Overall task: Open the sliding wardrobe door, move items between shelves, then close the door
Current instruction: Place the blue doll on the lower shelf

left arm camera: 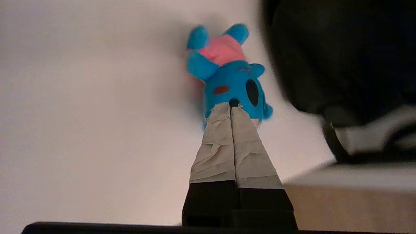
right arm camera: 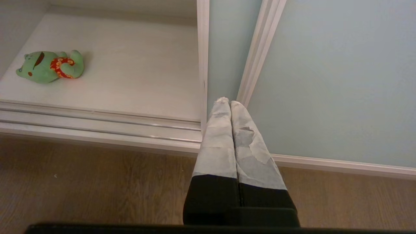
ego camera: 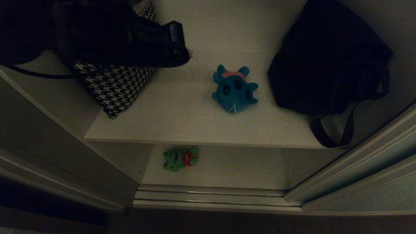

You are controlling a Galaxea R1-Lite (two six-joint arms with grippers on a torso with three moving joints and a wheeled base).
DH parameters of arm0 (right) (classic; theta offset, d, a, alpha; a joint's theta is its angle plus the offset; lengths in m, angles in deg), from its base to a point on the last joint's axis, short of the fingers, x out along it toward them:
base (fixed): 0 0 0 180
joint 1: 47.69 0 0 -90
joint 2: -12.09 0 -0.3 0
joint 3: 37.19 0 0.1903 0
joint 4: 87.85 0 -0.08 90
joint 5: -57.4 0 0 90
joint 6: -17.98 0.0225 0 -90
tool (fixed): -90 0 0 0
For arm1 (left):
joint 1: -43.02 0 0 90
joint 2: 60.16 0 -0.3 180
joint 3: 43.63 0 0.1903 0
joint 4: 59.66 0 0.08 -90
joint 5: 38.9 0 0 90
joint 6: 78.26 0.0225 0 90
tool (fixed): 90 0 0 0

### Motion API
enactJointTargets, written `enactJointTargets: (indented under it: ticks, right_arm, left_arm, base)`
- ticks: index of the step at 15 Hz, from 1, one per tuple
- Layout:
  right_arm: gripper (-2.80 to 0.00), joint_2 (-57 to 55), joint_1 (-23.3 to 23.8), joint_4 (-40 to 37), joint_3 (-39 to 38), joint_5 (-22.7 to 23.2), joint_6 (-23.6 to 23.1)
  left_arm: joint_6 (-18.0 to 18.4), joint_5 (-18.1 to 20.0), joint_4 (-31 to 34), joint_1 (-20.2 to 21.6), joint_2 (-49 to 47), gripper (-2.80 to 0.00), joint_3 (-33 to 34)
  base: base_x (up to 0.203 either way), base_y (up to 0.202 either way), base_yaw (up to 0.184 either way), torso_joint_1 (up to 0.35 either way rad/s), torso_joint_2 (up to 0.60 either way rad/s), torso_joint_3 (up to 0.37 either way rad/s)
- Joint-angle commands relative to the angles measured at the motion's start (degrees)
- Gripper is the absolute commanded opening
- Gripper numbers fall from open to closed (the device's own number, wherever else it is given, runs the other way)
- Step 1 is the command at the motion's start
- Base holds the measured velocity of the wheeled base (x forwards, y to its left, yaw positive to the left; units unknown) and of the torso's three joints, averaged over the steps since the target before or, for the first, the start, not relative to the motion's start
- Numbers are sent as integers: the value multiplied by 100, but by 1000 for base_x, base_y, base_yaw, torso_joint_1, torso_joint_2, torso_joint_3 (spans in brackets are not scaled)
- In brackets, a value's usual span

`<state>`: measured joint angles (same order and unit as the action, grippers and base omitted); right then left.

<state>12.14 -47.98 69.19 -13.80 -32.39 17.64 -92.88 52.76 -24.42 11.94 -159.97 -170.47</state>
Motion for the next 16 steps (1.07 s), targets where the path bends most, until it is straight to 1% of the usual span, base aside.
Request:
enactJointTargets:
  ticks: [1, 2, 3, 4, 5, 7, 12, 16]
  right_arm:
    - [-280, -5, 2, 2, 5, 4, -2]
    - [-280, -5, -6, 2, 6, 4, -2]
    - [-280, -5, -1, 2, 5, 4, -2]
    - [-280, -5, -6, 2, 5, 4, -2]
    - [-280, -5, -2, 2, 6, 4, -2]
    - [-280, -5, -3, 2, 6, 4, -2]
    - [-280, -5, 3, 2, -1, 4, -2]
    - [-280, -3, -5, 2, 5, 4, -2]
  left_arm:
    - [-203, -405, 5, -271, -873, -280, -410]
    - [-378, -588, 3, -367, -1094, -280, -562]
    - [-582, -676, 1, -475, -1266, -280, -638]
    - [-653, -732, -12, -541, -1406, -280, -659]
    - [-673, -808, -111, -565, -1562, 0, -677]
    - [-689, -906, -626, -579, -1826, 0, -693]
    - [-700, -880, -773, -645, -2085, 0, -734]
    - [-694, -895, -1374, -672, -2352, 0, -762]
  base:
    - [0, 0, 0, 0, 0, 0]
    - [0, 0, 0, 0, 0, 0]
    - [0, 0, 0, 0, 0, 0]
    - [0, 0, 0, 0, 0, 0]
    - [0, 0, 0, 0, 0, 0]
    - [0, 0, 0, 0, 0, 0]
    - [0, 0, 0, 0, 0, 0]
    - [0, 0, 0, 0, 0, 0]
